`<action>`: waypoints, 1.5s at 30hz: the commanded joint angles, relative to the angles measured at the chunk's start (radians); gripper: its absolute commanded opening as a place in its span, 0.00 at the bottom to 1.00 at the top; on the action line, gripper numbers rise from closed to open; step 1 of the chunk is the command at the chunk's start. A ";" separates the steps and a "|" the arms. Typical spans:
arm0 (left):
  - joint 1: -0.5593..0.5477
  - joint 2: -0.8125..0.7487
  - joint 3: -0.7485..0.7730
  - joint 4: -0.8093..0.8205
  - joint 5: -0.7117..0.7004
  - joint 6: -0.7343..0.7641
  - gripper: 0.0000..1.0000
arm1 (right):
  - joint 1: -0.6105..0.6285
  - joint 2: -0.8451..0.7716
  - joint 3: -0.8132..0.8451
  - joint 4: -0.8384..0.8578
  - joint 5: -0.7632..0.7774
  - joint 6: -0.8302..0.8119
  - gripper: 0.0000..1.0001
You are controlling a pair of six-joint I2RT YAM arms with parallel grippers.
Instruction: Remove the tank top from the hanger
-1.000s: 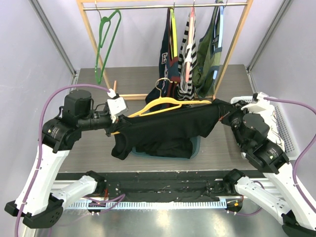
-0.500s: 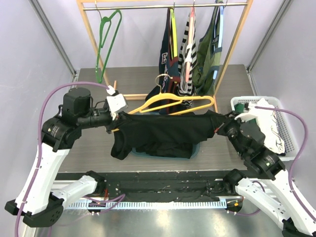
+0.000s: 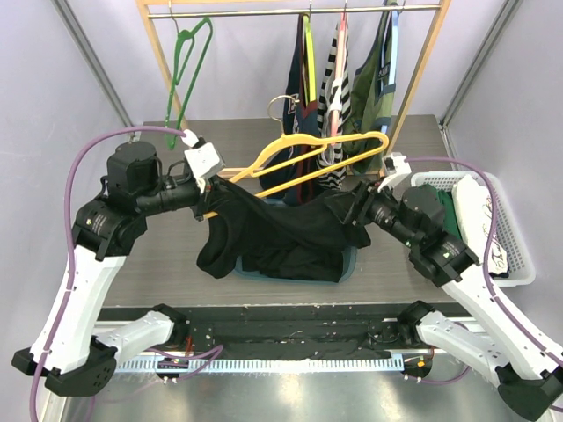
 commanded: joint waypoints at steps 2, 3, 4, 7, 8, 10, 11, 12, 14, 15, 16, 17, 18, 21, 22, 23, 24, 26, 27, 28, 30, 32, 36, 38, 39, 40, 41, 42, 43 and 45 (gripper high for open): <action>0.006 0.000 -0.010 0.086 0.037 -0.002 0.00 | -0.002 0.010 0.181 0.072 -0.186 -0.158 0.73; 0.006 0.003 -0.010 0.086 0.039 0.004 0.00 | -0.004 0.020 0.224 0.025 -0.216 -0.207 0.74; 0.006 0.008 -0.005 0.088 0.040 0.010 0.00 | -0.004 0.023 0.245 -0.001 -0.227 -0.235 0.75; 0.006 0.024 0.025 0.127 -0.002 0.004 0.00 | -0.004 0.026 0.311 -0.069 -0.246 -0.289 0.79; 0.004 0.037 0.038 0.150 -0.026 -0.029 0.00 | -0.004 0.026 0.319 -0.072 -0.241 -0.288 0.78; 0.007 0.046 0.082 0.234 -0.116 -0.069 0.00 | -0.005 0.035 0.332 -0.051 -0.252 -0.278 0.75; 0.017 0.050 0.094 0.261 -0.133 -0.095 0.00 | -0.004 0.040 0.333 -0.028 -0.258 -0.271 0.73; 0.020 0.052 0.111 0.278 -0.147 -0.100 0.00 | -0.004 0.044 0.341 -0.022 -0.261 -0.265 0.72; 0.035 0.060 0.171 0.292 -0.165 -0.103 0.00 | -0.004 0.061 0.351 -0.006 -0.275 -0.252 0.71; 0.040 0.061 0.193 0.289 -0.165 -0.106 0.00 | -0.004 0.069 0.358 -0.005 -0.282 -0.249 0.71; 0.044 0.061 0.231 0.278 -0.164 -0.109 0.00 | -0.004 0.082 0.362 -0.002 -0.292 -0.239 0.71; 0.049 0.061 0.246 0.275 -0.156 -0.116 0.00 | -0.004 0.093 0.365 -0.003 -0.317 -0.237 0.71; 0.061 0.055 0.268 0.269 -0.153 -0.123 0.00 | -0.004 0.101 0.371 -0.003 -0.333 -0.234 0.71; 0.078 0.032 0.282 0.261 -0.129 -0.129 0.00 | -0.004 0.133 0.371 -0.012 -0.405 -0.229 0.71; 0.083 0.028 0.279 0.259 -0.127 -0.129 0.00 | -0.004 0.145 0.373 -0.021 -0.413 -0.249 0.75; 0.087 0.021 0.276 0.258 -0.122 -0.129 0.00 | -0.004 0.148 0.382 -0.058 -0.411 -0.269 0.78; 0.090 0.012 0.263 0.255 -0.118 -0.128 0.00 | -0.004 0.149 0.385 -0.075 -0.386 -0.286 0.87; 0.092 0.006 0.248 0.253 -0.092 -0.129 0.00 | -0.004 0.150 0.402 -0.125 -0.321 -0.329 0.91; 0.092 0.006 0.231 0.253 -0.081 -0.131 0.00 | -0.005 0.147 0.408 -0.135 -0.312 -0.340 0.94; 0.093 0.006 0.225 0.252 -0.067 -0.140 0.00 | -0.004 0.142 0.414 -0.143 -0.296 -0.343 0.95; 0.093 0.009 0.205 0.252 -0.034 -0.152 0.00 | -0.004 0.121 0.428 -0.161 -0.264 -0.357 0.98; 0.093 0.018 0.193 0.250 -0.015 -0.159 0.00 | -0.004 0.104 0.440 -0.187 -0.249 -0.360 1.00; 0.092 0.043 0.122 0.240 0.061 -0.209 0.00 | -0.004 0.122 0.583 -0.375 -0.338 -0.410 1.00; 0.084 0.043 0.064 0.243 0.100 -0.189 0.00 | -0.004 0.124 0.664 -0.465 -0.302 -0.421 1.00; 0.080 0.044 0.053 0.238 0.105 -0.183 0.00 | -0.004 0.112 0.674 -0.468 -0.302 -0.445 1.00; 0.078 0.052 0.052 0.223 0.127 -0.166 0.00 | -0.005 0.081 0.678 -0.456 -0.290 -0.450 1.00; 0.069 0.057 0.059 0.169 0.140 -0.115 0.00 | -0.005 0.067 0.687 -0.443 -0.289 -0.458 1.00; 0.064 0.060 0.064 0.136 0.154 -0.090 0.00 | -0.004 0.037 0.689 -0.430 -0.292 -0.476 1.00; 0.060 0.064 0.070 0.102 0.183 -0.062 0.00 | -0.005 0.024 0.684 -0.399 -0.298 -0.490 1.00; 0.044 0.069 0.079 -0.009 0.216 0.048 0.00 | -0.004 0.015 0.690 -0.385 -0.310 -0.518 1.00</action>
